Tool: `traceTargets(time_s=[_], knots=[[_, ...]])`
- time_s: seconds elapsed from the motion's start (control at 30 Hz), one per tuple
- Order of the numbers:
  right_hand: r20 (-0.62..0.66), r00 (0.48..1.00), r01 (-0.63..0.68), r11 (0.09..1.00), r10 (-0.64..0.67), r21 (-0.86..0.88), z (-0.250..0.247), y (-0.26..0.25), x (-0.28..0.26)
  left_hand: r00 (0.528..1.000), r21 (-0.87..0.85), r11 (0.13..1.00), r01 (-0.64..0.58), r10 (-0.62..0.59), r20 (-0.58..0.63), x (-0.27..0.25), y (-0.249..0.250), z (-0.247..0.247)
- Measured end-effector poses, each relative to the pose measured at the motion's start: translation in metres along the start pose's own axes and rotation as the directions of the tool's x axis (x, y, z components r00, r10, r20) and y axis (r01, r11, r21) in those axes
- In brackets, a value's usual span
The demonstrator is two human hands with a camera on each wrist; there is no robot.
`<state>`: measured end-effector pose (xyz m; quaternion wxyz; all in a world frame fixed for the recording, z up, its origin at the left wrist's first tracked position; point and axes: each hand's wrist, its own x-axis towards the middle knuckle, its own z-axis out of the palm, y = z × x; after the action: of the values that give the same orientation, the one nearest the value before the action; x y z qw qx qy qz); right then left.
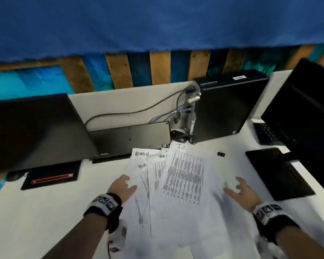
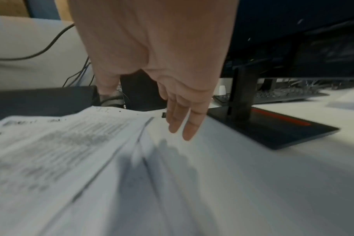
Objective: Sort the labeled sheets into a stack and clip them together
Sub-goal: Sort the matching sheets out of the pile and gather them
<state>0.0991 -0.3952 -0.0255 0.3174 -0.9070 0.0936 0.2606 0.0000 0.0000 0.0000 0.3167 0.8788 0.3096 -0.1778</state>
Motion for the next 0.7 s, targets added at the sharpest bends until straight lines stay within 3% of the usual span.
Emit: traceTargets(time_s=[0.1, 0.23, 0.37, 0.5, 0.6, 0.7], knots=[[0.033, 0.998, -0.05, 0.997, 0.048, 0.064, 0.021, -0.03, 0.027, 0.995, -0.249, 0.964, 0.093, -0.086, 0.042, 0.029, 0.027, 0.028], [0.031, 0.991, -0.129, 0.992, 0.129, -0.005, 0.052, -0.05, 0.056, 0.975, -0.363, 0.905, 0.221, -0.199, 0.097, 0.052, 0.046, 0.066], [0.007, 0.974, -0.225, 0.97, 0.227, -0.096, 0.066, -0.06, 0.072, 0.974, -0.49, 0.843, 0.223, -0.218, 0.069, 0.067, 0.049, 0.089], [-0.043, 0.961, -0.274, 0.959, 0.272, -0.067, 0.074, -0.061, 0.077, 0.968, -0.503, 0.827, 0.252, -0.21, 0.139, 0.07, 0.053, 0.098], [-0.052, 0.975, -0.22, 0.974, 0.217, -0.06, 0.078, -0.061, 0.073, 0.968, -0.495, 0.838, 0.229, -0.142, 0.208, 0.069, 0.058, 0.102], [-0.057, 0.984, -0.165, 0.986, 0.167, 0.035, 0.083, -0.06, 0.068, 0.954, -0.408, 0.879, 0.247, -0.146, 0.262, 0.068, 0.065, 0.106]])
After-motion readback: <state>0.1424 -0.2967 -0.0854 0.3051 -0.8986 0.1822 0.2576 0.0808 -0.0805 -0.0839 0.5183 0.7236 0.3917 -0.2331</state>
